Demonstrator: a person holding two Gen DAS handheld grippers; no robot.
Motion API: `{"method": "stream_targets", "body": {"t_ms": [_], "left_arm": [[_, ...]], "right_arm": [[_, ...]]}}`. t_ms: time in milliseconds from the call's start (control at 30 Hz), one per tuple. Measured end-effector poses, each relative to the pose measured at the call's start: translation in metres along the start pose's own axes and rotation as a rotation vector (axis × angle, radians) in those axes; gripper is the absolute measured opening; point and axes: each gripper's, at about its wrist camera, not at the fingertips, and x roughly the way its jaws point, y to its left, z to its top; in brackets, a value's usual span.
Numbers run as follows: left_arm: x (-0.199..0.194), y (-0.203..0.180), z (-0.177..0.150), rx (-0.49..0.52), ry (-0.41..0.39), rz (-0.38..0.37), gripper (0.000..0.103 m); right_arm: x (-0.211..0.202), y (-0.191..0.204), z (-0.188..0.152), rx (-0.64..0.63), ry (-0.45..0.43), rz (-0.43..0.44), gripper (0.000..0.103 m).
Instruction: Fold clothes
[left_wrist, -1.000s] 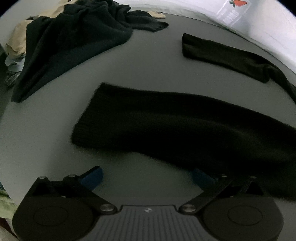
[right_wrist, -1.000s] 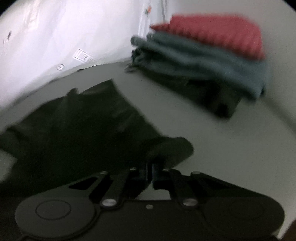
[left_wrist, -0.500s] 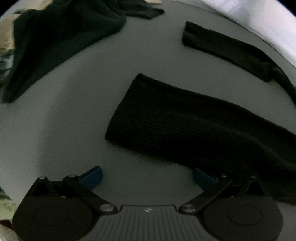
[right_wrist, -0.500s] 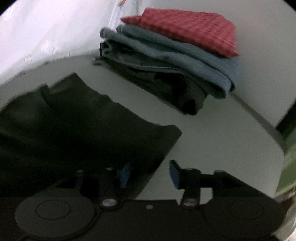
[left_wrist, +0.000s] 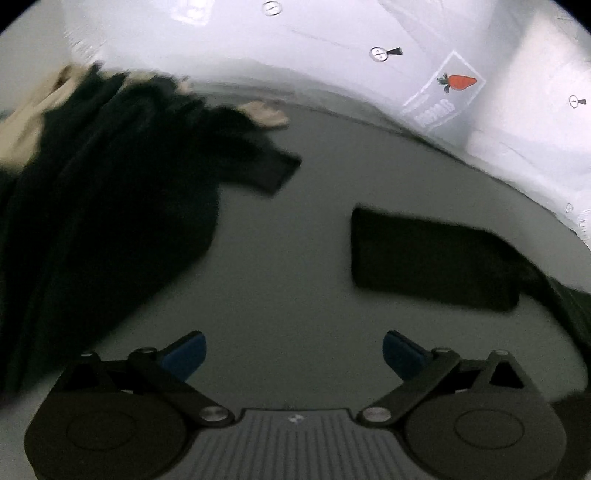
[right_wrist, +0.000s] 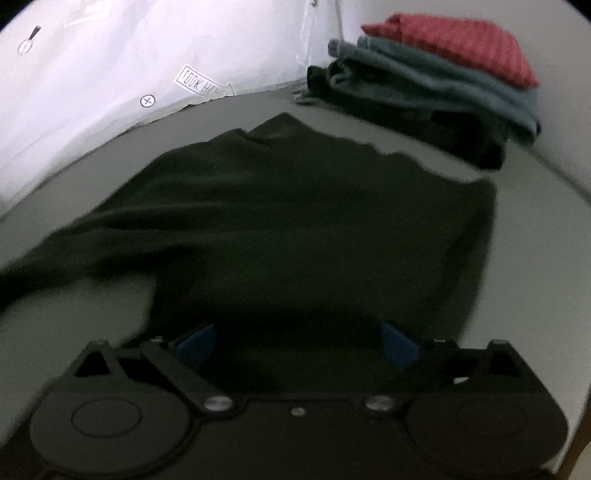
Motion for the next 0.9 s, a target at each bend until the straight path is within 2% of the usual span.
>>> {"method": "stream_targets", "body": {"t_ms": [133, 333, 500, 533, 600, 667, 700, 733, 800, 833, 900], "left_arm": [[0.036, -0.007, 0.043, 0.057, 0.010, -0.069, 0.100], [0.096, -0.039, 0.076, 0.255, 0.055, -0.118, 0.099], [0.129, -0.057, 0.081, 0.327, 0.095, -0.114, 0.087], [0.130, -0.058, 0.079, 0.333, 0.089, -0.103, 0.080], [0.131, -0.062, 0.074, 0.349, 0.054, -0.089, 0.075], [0.129, -0.063, 0.072, 0.330, 0.025, -0.093, 0.052], [0.128, -0.063, 0.074, 0.307, 0.022, -0.091, 0.044], [0.130, -0.063, 0.081, 0.284, 0.036, -0.101, 0.029], [0.132, -0.064, 0.096, 0.260, 0.058, -0.143, 0.024], [0.128, -0.067, 0.104, 0.277, 0.038, -0.158, 0.019], [0.114, -0.075, 0.125, 0.323, -0.031, -0.167, 0.018]], "right_arm": [[0.006, 0.022, -0.006, -0.022, -0.040, -0.052, 0.103], [0.003, 0.019, -0.022, -0.023, -0.115, -0.072, 0.103], [0.003, 0.022, -0.025, -0.003, -0.137, -0.103, 0.103], [0.003, 0.022, -0.026, -0.001, -0.143, -0.106, 0.103], [0.004, 0.022, -0.028, 0.003, -0.155, -0.109, 0.103], [0.004, 0.023, -0.030, 0.004, -0.165, -0.112, 0.103], [0.004, 0.023, -0.031, 0.004, -0.170, -0.112, 0.103], [0.003, 0.023, -0.032, 0.004, -0.171, -0.112, 0.103], [0.004, 0.023, -0.032, 0.004, -0.169, -0.111, 0.103], [0.004, 0.022, -0.032, 0.004, -0.170, -0.111, 0.103], [0.004, 0.021, -0.032, 0.000, -0.170, -0.106, 0.103]]}}
